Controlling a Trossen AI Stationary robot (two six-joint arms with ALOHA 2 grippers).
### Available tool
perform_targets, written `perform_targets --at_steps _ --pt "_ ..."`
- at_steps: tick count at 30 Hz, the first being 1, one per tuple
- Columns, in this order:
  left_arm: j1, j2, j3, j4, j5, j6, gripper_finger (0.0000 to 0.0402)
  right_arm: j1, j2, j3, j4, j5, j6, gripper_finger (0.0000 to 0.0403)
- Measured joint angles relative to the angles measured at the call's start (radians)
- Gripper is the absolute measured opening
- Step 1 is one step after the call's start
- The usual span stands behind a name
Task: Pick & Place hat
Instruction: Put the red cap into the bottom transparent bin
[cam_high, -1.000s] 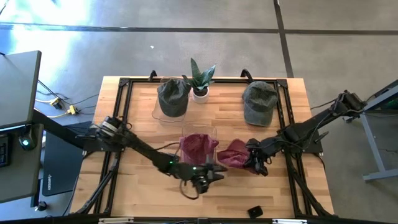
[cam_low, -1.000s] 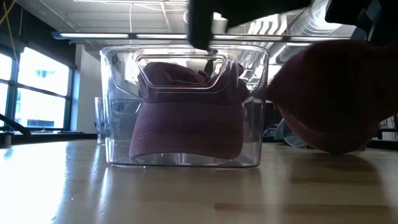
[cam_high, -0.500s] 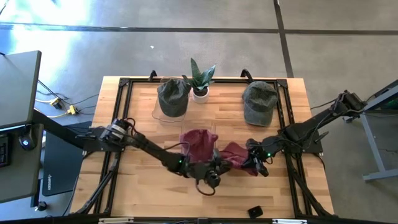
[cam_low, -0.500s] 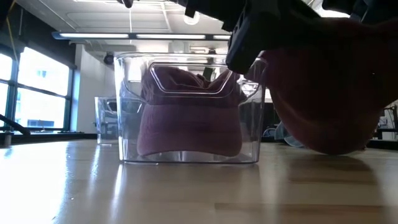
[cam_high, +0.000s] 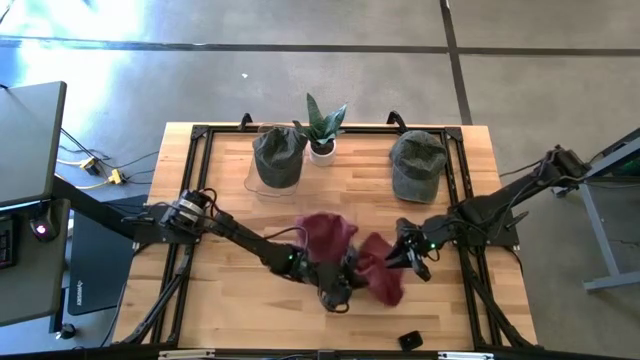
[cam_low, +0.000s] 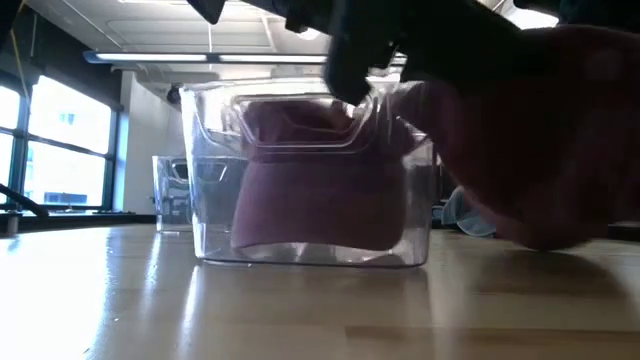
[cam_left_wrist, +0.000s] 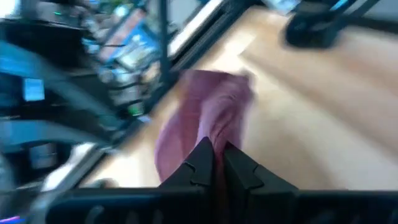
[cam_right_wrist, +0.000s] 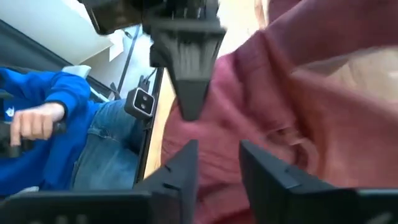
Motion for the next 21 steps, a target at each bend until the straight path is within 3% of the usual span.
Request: perform_targets --at_steps 5,10,18,21 --pt "0.017 0.000 0.000 -0.029 0.152 -0.141 0.0006 0.022 -0.018 0.002 -0.029 0.042 -0.002 0.0158" --pt "0.031 -0.002 0.002 -0.054 0.157 -0.188 0.0002 0.149 0.004 0.002 -0.074 0.247 -0.056 0.0145" --pt "0.031 -0.022 -0.005 -0.075 -0.060 -0.176 0.0003 0.300 0.007 0.007 -0.116 0.542 -0.107 0.0103" --pt "0.030 -0.034 -0.006 -0.066 -0.260 -0.207 0.0003 0.340 0.007 0.056 -0.182 0.678 -0.151 0.0091"
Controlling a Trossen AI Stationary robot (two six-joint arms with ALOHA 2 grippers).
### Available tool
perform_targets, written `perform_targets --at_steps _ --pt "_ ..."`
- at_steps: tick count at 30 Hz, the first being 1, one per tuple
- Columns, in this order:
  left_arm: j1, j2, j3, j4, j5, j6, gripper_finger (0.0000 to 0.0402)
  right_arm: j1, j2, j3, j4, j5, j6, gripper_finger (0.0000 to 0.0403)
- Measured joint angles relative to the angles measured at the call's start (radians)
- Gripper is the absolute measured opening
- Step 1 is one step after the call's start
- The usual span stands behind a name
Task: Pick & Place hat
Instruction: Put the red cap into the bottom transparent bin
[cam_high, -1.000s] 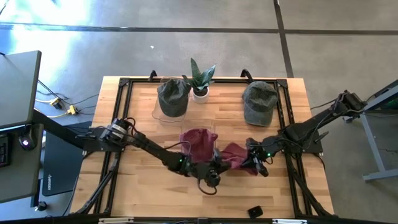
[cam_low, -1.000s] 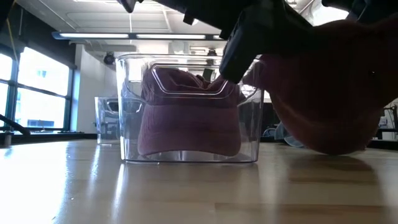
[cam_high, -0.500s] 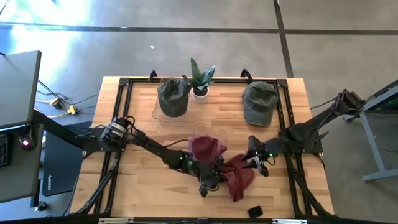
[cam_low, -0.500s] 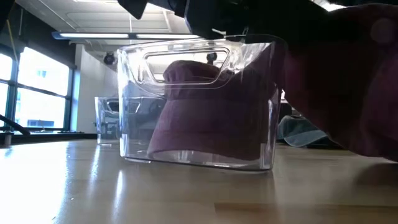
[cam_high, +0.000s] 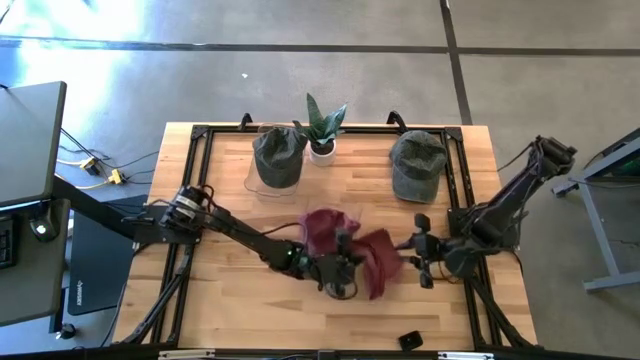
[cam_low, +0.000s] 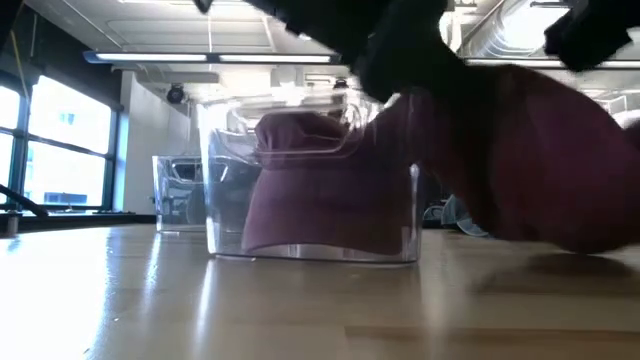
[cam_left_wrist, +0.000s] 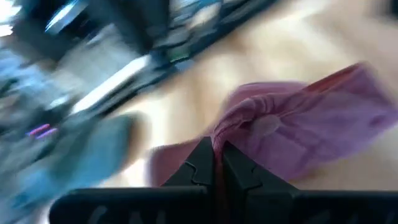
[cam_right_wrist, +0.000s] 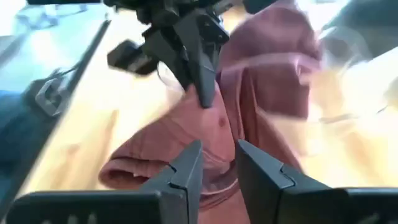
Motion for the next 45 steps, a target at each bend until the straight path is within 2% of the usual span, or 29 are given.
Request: perform_targets --at_steps 3,7,13,15,18,21,24,28,30,34,38,42,44,45 --pt "0.002 -0.012 0.002 0.035 -0.144 -0.008 0.0003 0.041 0.000 0.065 -0.073 0.126 -0.049 0.0080" --pt "0.002 -0.009 0.002 0.019 -0.258 -0.031 0.0003 0.077 0.049 0.131 -0.094 0.138 -0.113 0.0063" --pt "0.001 -0.009 0.002 0.020 -0.286 -0.033 0.0003 0.095 0.285 0.233 -0.146 0.091 -0.065 0.0021" --pt "0.001 -0.009 0.002 0.020 -0.281 -0.033 0.0003 0.102 0.370 0.288 -0.208 0.091 -0.021 0.0014" --pt "0.001 -0.009 0.002 0.011 -0.272 -0.033 0.0003 0.105 0.479 0.397 -0.391 0.093 0.103 0.0018" --pt "0.002 -0.009 0.002 -0.009 -0.252 -0.034 0.0003 0.102 0.557 0.522 -0.593 0.064 0.206 0.0047" --pt "0.001 -0.009 0.002 -0.014 -0.228 -0.034 0.0003 0.093 0.607 0.622 -0.719 0.051 0.267 0.0099" --pt "0.002 -0.009 0.002 -0.024 -0.209 -0.055 0.0003 0.058 0.654 0.655 -0.695 0.083 0.296 0.0182" --pt "0.001 -0.010 0.002 -0.029 -0.209 -0.057 0.0003 0.039 0.683 0.649 -0.674 0.109 0.365 0.0214" --pt "0.001 -0.010 0.002 -0.030 -0.198 -0.059 0.0003 0.013 0.747 0.628 -0.660 0.175 0.463 0.0229" --pt "0.001 -0.010 0.002 -0.039 -0.158 -0.068 0.0003 0.002 0.797 0.625 -0.655 0.207 0.451 0.0189" --pt "-0.008 -0.010 0.003 -0.061 -0.075 -0.073 0.0003 0.003 0.804 0.625 -0.662 0.179 0.411 0.0090" --pt "-0.018 -0.012 0.003 -0.074 -0.009 -0.061 0.0003 0.006 0.795 0.625 -0.679 0.151 0.378 0.0032" --pt "-0.020 -0.016 0.003 -0.091 0.029 -0.043 0.0003 0.006 0.788 0.625 -0.687 0.133 0.361 0.0017"
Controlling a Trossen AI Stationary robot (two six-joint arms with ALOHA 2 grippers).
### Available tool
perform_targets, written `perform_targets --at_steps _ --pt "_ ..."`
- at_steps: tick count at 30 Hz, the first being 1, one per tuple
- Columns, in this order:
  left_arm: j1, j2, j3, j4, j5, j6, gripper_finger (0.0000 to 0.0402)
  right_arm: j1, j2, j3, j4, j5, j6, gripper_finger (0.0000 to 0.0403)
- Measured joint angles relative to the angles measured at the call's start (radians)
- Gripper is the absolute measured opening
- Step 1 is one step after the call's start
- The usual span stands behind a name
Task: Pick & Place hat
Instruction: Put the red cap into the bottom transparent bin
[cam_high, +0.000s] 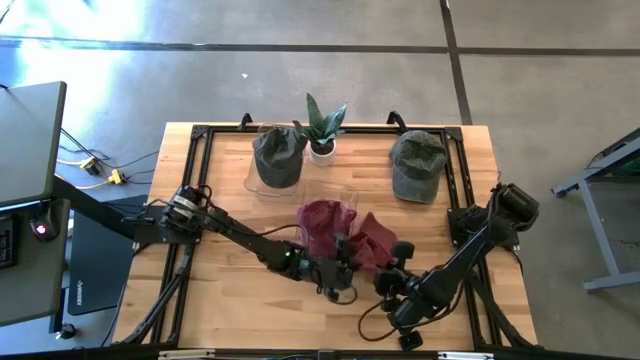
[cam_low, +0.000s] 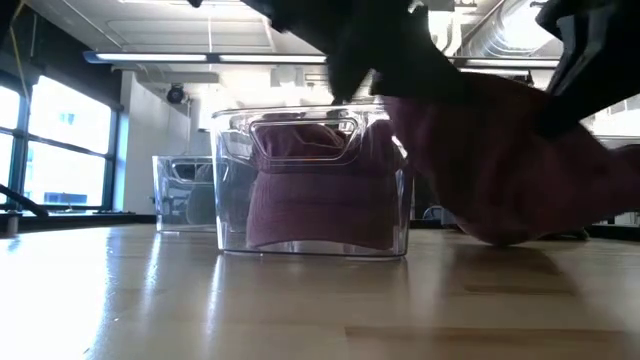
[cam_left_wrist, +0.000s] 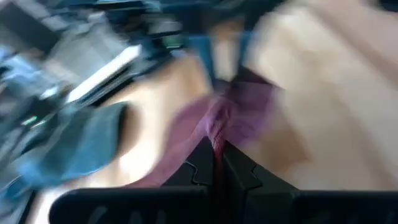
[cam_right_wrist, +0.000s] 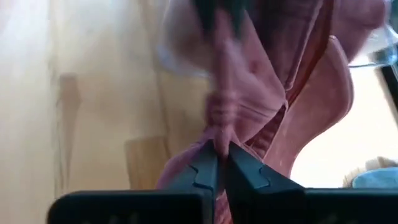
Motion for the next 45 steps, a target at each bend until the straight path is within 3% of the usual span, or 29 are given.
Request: perform_targets --at_steps 5,9,12,16,21,25,36,40,45 --pt "-0.012 -0.013 0.001 -0.065 0.238 0.093 0.0003 -0.010 -0.062 0.001 -0.004 -0.164 -0.155 0.0028" --pt "-0.011 -0.013 0.001 -0.068 0.374 0.096 0.0009 -0.038 -0.115 0.001 0.139 -0.411 -0.426 0.0007" --pt "0.001 -0.013 0.001 -0.089 0.470 0.089 0.0044 -0.075 -0.125 0.001 0.218 -0.556 -0.500 0.0012" --pt "0.002 -0.013 0.001 -0.089 0.506 0.095 0.0124 -0.116 -0.127 -0.029 0.256 -0.637 -0.503 0.0012" --pt "-0.023 -0.016 0.001 -0.111 0.466 0.169 0.0214 -0.117 -0.130 -0.115 0.316 -0.673 -0.465 0.0009" --pt "-0.066 -0.012 0.001 -0.089 0.366 0.260 0.0247 -0.097 -0.152 -0.160 0.356 -0.671 -0.418 0.0013" --pt "-0.115 0.086 -0.002 0.160 0.138 0.073 0.0235 -0.041 -0.311 -0.260 0.548 -0.559 -0.398 0.0013" --pt "-0.090 0.078 0.002 0.172 0.148 -0.117 0.0227 -0.034 -0.347 -0.300 0.610 -0.551 -0.391 0.0005" --pt "-0.046 0.084 0.000 0.192 0.293 -0.288 0.0204 -0.034 -0.349 -0.322 0.644 -0.547 -0.391 0.0015"
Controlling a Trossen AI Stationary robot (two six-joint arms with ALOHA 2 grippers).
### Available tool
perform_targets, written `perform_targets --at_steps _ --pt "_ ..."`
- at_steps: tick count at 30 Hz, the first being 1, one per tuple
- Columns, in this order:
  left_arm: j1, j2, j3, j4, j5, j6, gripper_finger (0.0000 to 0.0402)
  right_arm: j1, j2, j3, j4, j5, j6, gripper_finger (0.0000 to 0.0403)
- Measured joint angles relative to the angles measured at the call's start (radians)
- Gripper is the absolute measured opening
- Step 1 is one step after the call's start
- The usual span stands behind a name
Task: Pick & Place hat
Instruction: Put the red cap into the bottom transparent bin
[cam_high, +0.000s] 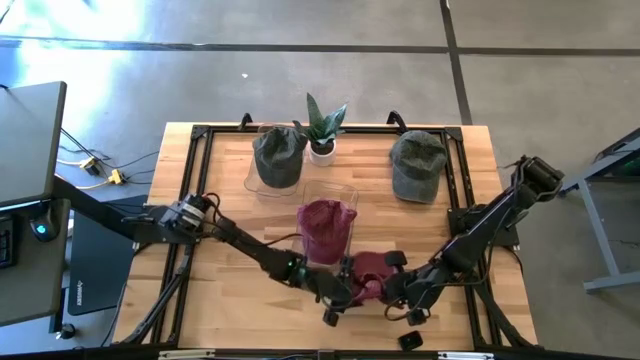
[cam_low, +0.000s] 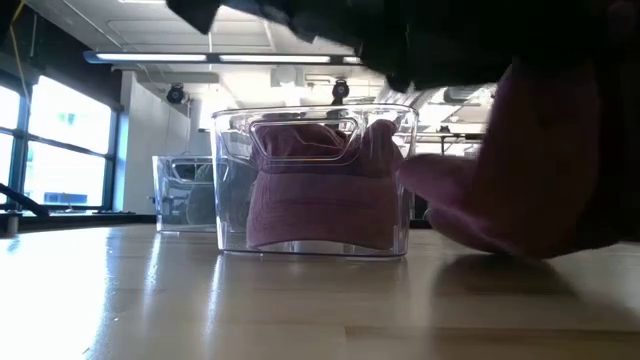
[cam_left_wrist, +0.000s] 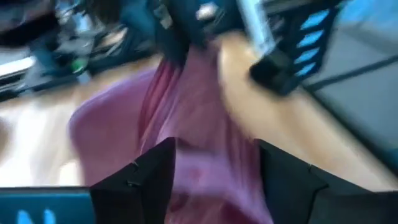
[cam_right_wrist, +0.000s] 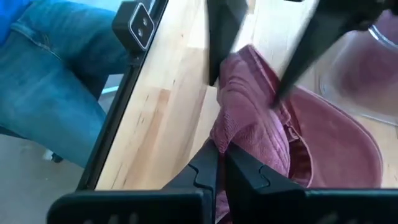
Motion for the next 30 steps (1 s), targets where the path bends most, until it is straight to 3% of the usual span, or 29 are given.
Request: perform_targets --at_steps 6,12,16,24,27,30 --pt "0.030 -0.001 0.001 0.011 0.204 -0.023 0.0133 0.000 0.000 0.000 0.040 -0.035 -0.021 0.0006" --pt "0.046 -0.032 0.000 -0.064 0.499 0.173 0.0016 0.000 0.000 0.000 0.043 0.006 -0.021 0.0023" --pt "0.049 -0.061 0.042 -0.161 0.629 0.197 0.0018 -0.004 0.000 0.000 0.053 0.130 0.000 0.0066" --pt "0.048 -0.116 0.192 -0.417 0.658 0.194 0.0006 0.012 -0.057 0.000 0.047 0.110 0.002 0.0184" --pt "0.049 -0.166 0.229 -0.470 0.649 0.200 0.0002 0.042 -0.074 0.000 0.046 0.167 0.001 0.0201" --pt "0.049 -0.238 0.245 -0.534 0.573 0.227 0.0002 0.080 -0.076 0.000 0.025 0.265 -0.001 0.0203"
